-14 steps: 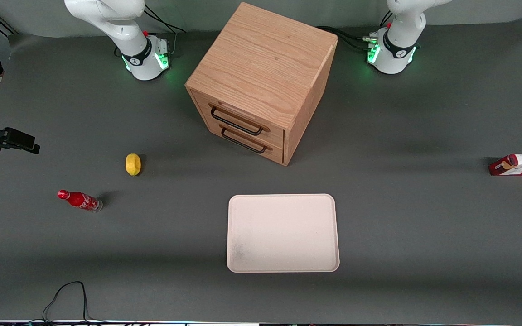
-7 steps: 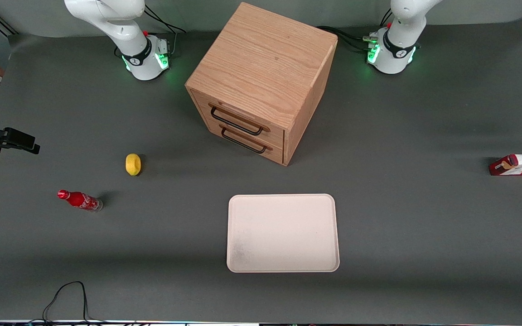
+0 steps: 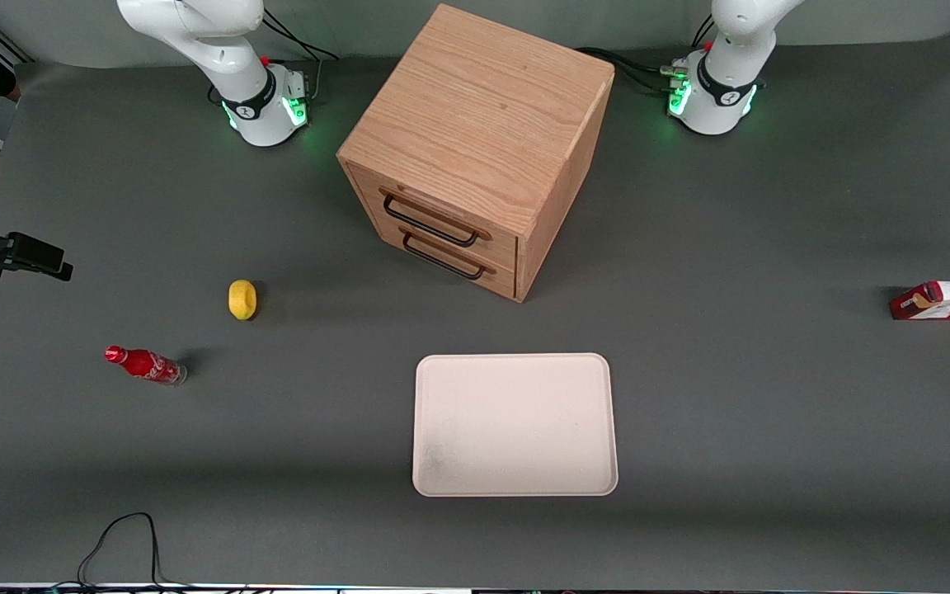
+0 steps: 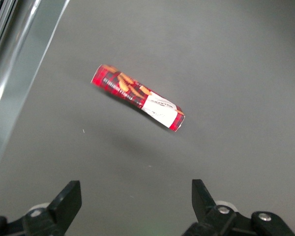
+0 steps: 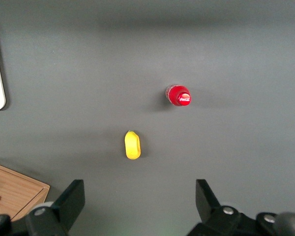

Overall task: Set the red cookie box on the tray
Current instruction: 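Lower the open left gripper over the box end and close on it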

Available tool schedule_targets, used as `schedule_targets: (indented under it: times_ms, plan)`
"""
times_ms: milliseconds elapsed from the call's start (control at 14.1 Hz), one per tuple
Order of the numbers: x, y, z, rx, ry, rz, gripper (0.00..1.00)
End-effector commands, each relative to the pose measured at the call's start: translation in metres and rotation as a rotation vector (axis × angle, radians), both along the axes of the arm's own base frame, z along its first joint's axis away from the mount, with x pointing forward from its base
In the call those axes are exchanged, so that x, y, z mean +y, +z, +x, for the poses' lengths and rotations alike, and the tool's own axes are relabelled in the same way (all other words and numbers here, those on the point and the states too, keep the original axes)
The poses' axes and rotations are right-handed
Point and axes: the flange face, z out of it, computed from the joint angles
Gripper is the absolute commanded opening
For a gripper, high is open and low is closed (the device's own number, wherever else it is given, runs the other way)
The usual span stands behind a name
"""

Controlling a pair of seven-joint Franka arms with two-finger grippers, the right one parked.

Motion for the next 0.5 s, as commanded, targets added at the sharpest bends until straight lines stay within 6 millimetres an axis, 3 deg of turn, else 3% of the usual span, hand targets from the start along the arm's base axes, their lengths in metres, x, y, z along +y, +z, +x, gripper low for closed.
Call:
schedule_targets:
  times_ms: [0, 213, 426]
  plan:
    - [0.002, 0.0, 0.0, 0.017, 0.337, 0.023, 1.0]
    - [0.013, -0.004, -0.004, 0.015, 0.644, 0.046, 1.0]
    - [0.023, -0.005, -0.006, -0.01, 0.837, 0.066, 1.0]
